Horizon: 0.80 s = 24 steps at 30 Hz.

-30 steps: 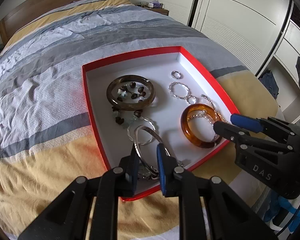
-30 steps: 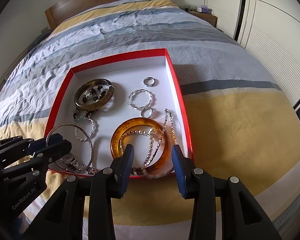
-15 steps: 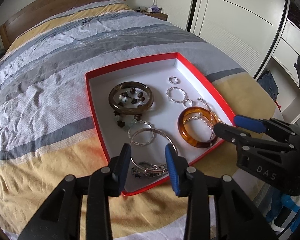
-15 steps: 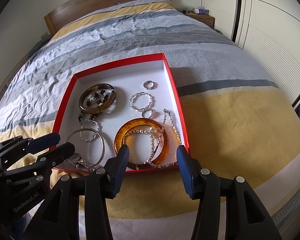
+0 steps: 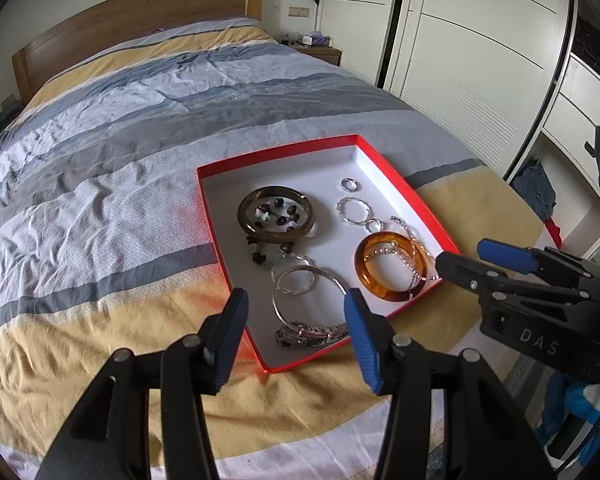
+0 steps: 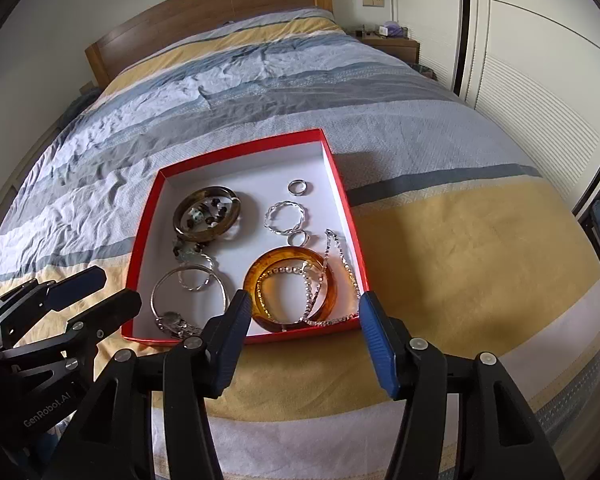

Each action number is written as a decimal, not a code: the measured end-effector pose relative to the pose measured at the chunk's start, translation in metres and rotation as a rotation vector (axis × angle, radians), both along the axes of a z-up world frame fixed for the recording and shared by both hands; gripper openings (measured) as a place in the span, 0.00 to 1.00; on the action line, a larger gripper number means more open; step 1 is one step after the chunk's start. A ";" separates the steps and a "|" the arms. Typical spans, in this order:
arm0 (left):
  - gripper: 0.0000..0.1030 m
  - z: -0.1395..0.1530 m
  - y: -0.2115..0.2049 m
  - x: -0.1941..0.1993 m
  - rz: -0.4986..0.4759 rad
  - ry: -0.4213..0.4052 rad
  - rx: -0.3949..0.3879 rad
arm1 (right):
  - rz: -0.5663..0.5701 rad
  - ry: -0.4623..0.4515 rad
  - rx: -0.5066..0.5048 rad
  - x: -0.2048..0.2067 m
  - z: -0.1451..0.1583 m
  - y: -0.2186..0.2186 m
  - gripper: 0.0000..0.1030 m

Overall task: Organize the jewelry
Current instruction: 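Withdraw both open tools from the red box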

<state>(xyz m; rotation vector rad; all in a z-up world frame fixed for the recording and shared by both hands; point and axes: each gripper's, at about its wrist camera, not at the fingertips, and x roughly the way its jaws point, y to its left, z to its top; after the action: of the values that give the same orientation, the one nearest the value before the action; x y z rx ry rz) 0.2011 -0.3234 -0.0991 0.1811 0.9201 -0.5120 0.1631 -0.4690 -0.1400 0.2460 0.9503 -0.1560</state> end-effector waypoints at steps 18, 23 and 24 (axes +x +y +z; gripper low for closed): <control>0.48 0.051 0.065 -0.037 0.066 -0.087 -0.022 | 0.011 -0.096 -0.060 -0.036 0.057 0.065 0.82; 0.48 0.064 0.091 -0.054 0.097 -0.128 -0.033 | 0.022 -0.134 -0.092 -0.055 0.073 0.089 0.91; 0.48 0.066 0.098 -0.057 0.109 -0.135 -0.042 | 0.023 -0.140 -0.099 -0.059 0.076 0.093 0.93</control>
<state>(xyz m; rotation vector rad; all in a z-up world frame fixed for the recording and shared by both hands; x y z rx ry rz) 0.1439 -0.2255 -0.0329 0.1253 0.7826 -0.4131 0.1038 -0.3764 -0.0639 0.1530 0.8035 -0.1618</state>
